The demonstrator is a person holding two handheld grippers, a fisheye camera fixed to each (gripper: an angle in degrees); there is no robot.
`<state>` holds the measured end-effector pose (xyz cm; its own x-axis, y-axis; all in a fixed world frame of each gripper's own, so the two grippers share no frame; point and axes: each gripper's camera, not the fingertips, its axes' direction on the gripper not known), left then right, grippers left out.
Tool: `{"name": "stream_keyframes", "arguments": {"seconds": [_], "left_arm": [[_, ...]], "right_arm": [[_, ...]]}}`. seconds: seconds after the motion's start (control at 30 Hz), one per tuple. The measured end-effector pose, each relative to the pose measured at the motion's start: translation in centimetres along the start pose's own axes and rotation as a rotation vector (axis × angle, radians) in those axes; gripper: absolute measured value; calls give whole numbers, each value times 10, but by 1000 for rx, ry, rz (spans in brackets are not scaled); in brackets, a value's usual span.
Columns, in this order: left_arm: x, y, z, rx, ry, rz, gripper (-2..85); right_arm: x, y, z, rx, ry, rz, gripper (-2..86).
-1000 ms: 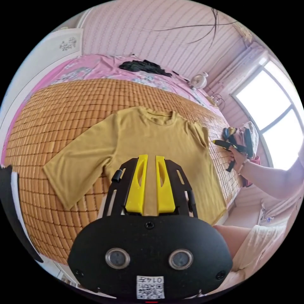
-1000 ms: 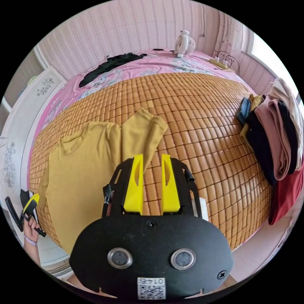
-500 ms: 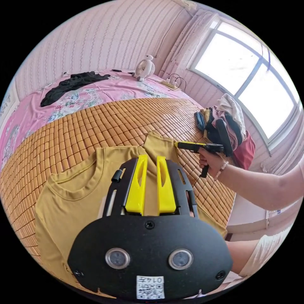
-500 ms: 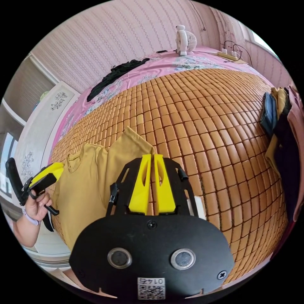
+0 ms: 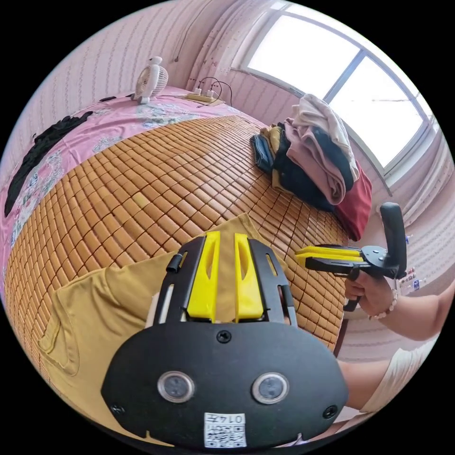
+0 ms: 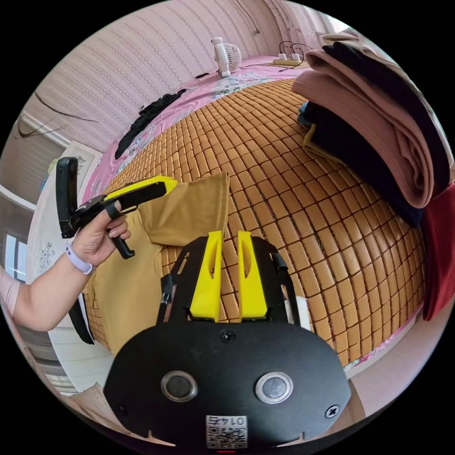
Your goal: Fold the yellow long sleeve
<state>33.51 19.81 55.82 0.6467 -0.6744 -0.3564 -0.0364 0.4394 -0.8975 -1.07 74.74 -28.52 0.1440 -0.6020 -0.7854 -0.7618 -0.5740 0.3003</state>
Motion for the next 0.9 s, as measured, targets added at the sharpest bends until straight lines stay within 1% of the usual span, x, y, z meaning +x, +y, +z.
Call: {"name": "stream_keyframes", "arguments": {"seconds": [0.03,0.13,0.2,0.27,0.33,0.4,0.47,0.53,0.57,0.63,0.73,0.8,0.83,0.9], "left_arm": [[4,-4,6,-5,-5,16,51],[20,-19,33,-17,-21,88,43],[30,-27,55,-103,2,97,47],[37,-28,65,-138,-22,105,51],[43,-26,69,-128,-56,101,53],[49,-20,71,-97,-33,85,53],[52,-16,69,-78,-53,100,56],[50,-12,63,-82,-38,94,62],[46,-9,55,-87,-7,85,65],[40,0,31,-41,17,61,67],[29,34,-30,73,39,13,63],[15,82,-82,148,41,-52,58],[10,97,-94,157,38,-74,57],[-11,158,-137,158,-5,-175,49]], "right_arm": [[-3,0,3,6,-13,-7,51],[-13,-2,16,6,34,-28,45],[-14,-2,27,-40,74,-23,41],[-19,7,29,5,99,-80,32],[-22,12,32,7,107,-109,23],[-27,15,36,-3,130,-135,14],[-32,21,42,11,147,-163,7],[-31,23,46,5,125,-146,4],[-30,23,47,-14,105,-130,3],[-31,28,46,-5,98,-117,1],[-42,49,38,51,157,-150,0],[-55,62,35,68,223,-190,-1],[-67,70,37,67,264,-229,-1],[-90,83,44,44,305,-339,-2]]}}
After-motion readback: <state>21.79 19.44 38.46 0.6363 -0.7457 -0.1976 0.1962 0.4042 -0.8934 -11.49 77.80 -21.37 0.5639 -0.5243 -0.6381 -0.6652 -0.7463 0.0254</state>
